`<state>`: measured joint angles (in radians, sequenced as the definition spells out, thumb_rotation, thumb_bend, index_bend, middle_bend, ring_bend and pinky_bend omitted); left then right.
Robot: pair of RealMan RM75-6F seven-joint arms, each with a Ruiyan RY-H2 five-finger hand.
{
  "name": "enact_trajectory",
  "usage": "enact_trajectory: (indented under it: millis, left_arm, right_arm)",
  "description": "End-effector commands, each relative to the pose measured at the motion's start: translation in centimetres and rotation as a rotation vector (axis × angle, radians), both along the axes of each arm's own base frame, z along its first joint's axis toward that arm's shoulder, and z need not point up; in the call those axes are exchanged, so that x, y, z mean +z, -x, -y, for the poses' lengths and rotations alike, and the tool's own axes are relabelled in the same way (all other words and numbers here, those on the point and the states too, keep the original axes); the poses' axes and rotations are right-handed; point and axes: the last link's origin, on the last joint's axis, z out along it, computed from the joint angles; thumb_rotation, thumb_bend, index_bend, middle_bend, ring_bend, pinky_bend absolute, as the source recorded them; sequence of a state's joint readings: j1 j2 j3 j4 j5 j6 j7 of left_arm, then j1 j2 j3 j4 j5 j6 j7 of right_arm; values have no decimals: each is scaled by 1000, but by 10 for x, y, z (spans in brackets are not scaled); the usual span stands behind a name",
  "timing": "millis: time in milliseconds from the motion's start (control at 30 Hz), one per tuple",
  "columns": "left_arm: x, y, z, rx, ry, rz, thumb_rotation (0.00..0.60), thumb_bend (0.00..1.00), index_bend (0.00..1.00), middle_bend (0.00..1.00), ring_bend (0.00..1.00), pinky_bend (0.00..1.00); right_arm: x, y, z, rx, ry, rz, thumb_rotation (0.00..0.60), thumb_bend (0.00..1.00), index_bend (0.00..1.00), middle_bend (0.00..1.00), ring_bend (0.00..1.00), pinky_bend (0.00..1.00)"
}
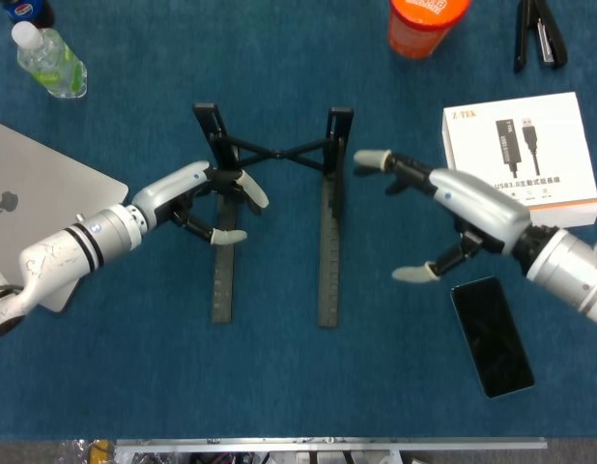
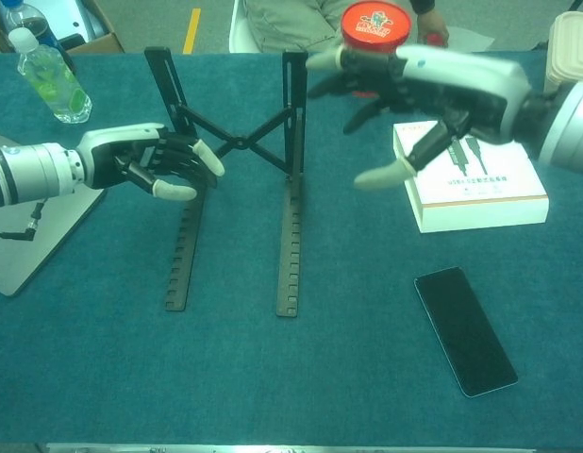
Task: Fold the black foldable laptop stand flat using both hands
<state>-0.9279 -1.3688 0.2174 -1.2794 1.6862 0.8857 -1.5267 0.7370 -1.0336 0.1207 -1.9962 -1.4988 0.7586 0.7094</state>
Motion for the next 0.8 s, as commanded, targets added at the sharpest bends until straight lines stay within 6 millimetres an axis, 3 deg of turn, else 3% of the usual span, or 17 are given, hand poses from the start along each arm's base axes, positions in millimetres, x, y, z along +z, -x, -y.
enact_trajectory:
  millis: [33,300,800]
  left_arm:
    - [2,5,-2,9,-17,-17,600,236,362,385,221,204]
    - [4,7,-6,-35,-63,-79,600,236,362,385,221,204]
    - [22,15,-8,-51,-148,-152,600,236,362,381,212,204]
  right_arm:
    - [-6,8,-2,-3,-40,-34,600,108,0,132,40,212]
    - [-21,18,7,-34,-69,-66,600,109,0,132,40,212]
    - [-50,10,20,-40,-93,-41,600,111,0,132,39,212]
